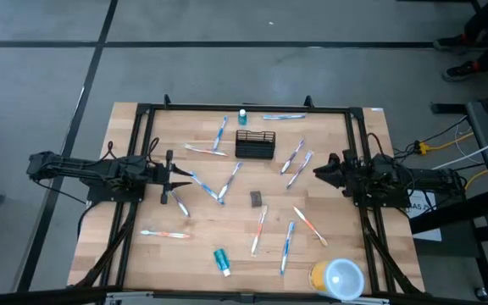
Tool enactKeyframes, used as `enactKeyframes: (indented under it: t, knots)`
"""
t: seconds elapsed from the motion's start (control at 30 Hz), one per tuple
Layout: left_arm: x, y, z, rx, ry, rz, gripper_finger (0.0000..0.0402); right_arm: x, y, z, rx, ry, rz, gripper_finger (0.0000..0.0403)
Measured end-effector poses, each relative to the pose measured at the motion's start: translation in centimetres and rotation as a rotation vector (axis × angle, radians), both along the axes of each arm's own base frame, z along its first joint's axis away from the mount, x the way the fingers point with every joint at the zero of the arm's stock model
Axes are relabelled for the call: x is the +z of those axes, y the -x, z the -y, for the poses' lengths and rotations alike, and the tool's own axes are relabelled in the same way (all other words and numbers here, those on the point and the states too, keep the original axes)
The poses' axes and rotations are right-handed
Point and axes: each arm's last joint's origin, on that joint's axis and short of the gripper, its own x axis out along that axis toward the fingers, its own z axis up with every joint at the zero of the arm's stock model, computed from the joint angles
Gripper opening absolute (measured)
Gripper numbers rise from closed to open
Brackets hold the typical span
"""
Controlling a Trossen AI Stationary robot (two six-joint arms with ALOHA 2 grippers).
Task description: Pick & Place toothbrushing station
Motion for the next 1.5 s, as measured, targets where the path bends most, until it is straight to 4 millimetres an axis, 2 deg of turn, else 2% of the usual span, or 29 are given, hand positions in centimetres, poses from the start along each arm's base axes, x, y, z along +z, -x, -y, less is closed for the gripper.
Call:
enactKeyframes:
  t: [0.07,0.2,0.4,0.53,0.57,0.63,0.8,0.9,1.1,1.2,1.33,1.5]
  knots:
    - [0.0,0.0,0.0,0.001,0.0,0.002,0.0108,0.0,0.0,0.1,-0.032,-0.13,0.001,0.0139]
    - [0.1,0.0,0.0,0.0,0.0,0.004,0.0108,0.9,0.1,0.3,-0.103,-0.214,0.111,0.0139]
    - [0.0,0.0,0.0,0.001,0.0,0.004,0.0108,3.1,0.7,0.2,-0.124,-0.245,0.345,0.0139]
    - [0.5,-0.1,-0.2,0.063,-0.07,0.047,0.0108,3.6,0.9,0.1,-0.143,-0.27,0.399,0.0139]
    - [0.8,-0.1,-0.2,0.057,-0.032,0.086,0.0108,3.7,0.9,0.0,-0.148,-0.266,0.408,0.0139]
    - [1.8,-0.2,0.0,0.026,0.173,0.188,0.0108,3.8,0.6,-0.2,-0.166,-0.248,0.405,0.0139]
    - [4.2,0.0,-0.4,0.156,0.794,0.511,0.0108,4.8,-0.1,-1.0,-0.169,-0.169,0.478,0.0139]
    - [5.3,0.4,-0.7,0.173,1.013,0.671,0.0108,5.6,-0.8,-1.7,-0.147,-0.106,0.516,0.0139]
    - [7.8,1.6,-0.5,-0.051,1.008,0.89,0.0108,9.7,-3.1,-3.1,-0.075,0.106,0.579,0.0139]
    - [8.9,2.5,-0.4,-0.118,0.965,1.012,0.0108,12.8,-4.2,-3.7,-0.038,0.206,0.646,0.0139]
    - [10.6,2.9,-0.4,-0.147,0.905,1.069,0.0108,16.8,-5.3,-4.2,-0.021,0.228,0.686,0.0139]
    - [13.4,3.5,-0.3,-0.179,0.809,1.126,0.0108,20.6,-5.9,-4.6,0.152,0.313,0.528,0.0139]
